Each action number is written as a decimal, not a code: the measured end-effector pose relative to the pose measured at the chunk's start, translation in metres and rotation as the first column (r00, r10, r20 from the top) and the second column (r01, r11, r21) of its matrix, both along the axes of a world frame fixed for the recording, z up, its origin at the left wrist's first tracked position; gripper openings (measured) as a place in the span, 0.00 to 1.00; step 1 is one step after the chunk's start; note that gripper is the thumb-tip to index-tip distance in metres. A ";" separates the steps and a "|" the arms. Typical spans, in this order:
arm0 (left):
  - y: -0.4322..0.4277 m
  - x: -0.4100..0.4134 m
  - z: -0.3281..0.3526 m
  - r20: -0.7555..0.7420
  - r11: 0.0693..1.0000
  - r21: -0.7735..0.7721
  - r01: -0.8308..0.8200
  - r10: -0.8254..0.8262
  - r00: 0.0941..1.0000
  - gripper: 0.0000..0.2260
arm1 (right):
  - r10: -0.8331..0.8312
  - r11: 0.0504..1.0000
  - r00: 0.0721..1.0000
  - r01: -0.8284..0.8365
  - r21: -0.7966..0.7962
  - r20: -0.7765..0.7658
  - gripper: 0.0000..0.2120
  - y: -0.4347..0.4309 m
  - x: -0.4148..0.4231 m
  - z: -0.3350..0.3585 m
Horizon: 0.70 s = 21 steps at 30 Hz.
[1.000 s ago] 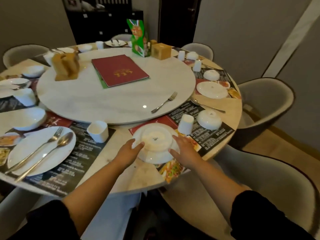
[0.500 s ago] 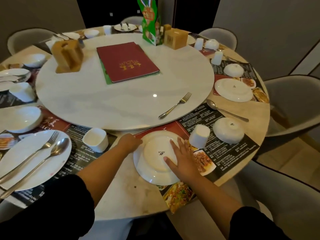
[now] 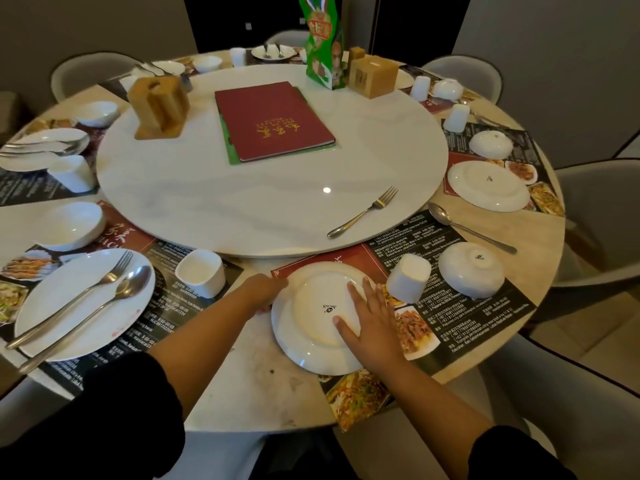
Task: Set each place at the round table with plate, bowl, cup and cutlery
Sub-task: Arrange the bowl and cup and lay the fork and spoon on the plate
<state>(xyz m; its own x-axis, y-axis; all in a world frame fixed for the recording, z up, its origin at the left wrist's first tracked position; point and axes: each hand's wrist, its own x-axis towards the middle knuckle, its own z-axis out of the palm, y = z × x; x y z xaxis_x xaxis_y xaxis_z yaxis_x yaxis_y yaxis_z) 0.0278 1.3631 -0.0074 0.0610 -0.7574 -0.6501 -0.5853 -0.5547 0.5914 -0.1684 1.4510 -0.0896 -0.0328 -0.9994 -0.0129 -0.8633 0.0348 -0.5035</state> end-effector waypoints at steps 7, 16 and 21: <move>0.017 -0.007 0.001 -0.079 0.992 -0.032 -0.121 0.118 0.990 0.21 | 0.023 1.000 0.991 -0.020 -0.021 0.134 0.37 0.003 -0.005 0.006; 0.017 -0.013 0.037 -0.523 0.960 0.103 -0.259 0.274 0.807 0.14 | 0.401 0.893 0.901 -0.343 -0.292 0.166 0.36 0.030 -0.010 0.033; 0.019 -0.024 0.056 -0.558 0.949 0.080 -0.305 0.296 0.775 0.16 | 0.404 0.828 0.899 -0.282 -0.485 0.166 0.27 0.025 -0.014 0.046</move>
